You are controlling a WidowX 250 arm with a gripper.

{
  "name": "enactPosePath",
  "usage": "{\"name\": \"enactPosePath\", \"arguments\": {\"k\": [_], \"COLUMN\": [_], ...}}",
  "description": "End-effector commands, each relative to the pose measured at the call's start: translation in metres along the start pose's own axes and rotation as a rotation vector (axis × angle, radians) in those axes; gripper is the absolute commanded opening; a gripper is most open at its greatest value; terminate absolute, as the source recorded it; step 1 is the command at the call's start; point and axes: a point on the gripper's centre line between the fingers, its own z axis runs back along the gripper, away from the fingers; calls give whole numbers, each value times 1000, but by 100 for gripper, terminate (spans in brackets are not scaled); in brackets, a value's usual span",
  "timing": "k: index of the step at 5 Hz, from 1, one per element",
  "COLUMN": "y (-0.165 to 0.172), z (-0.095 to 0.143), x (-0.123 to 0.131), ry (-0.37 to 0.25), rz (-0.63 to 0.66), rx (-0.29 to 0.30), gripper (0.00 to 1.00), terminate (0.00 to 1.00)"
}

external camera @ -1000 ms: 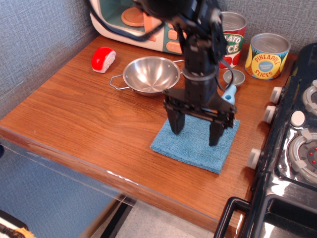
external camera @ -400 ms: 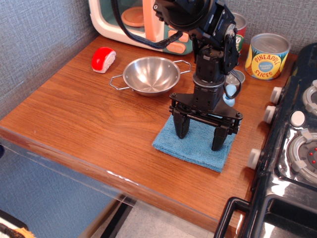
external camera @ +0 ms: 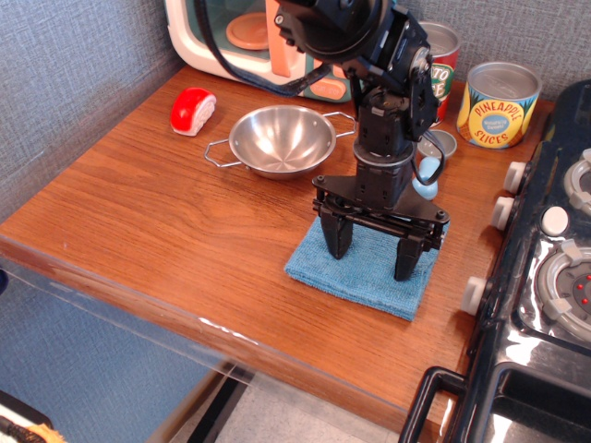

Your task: Move the towel to bottom left corner

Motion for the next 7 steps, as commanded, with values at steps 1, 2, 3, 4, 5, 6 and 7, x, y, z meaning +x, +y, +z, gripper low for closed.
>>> {"name": "enactPosePath", "arguments": {"k": [1, 2, 3, 4, 5, 6, 7], "y": [26, 40, 61, 81, 107, 138, 161], "z": [-2, 4, 11, 19, 26, 19, 16], "x": [-13, -21, -32, -39, -43, -43, -42], "ry": [-13, -22, -43, -52, -79, -89, -97], "rz": [9, -20, -5, -9, -6, -43, -107], "rx": [55, 79, 92, 94, 72, 25, -25], "gripper": [100, 100, 100, 100, 100, 100, 100], "terminate": [0, 0, 0, 0, 0, 0, 0]}}
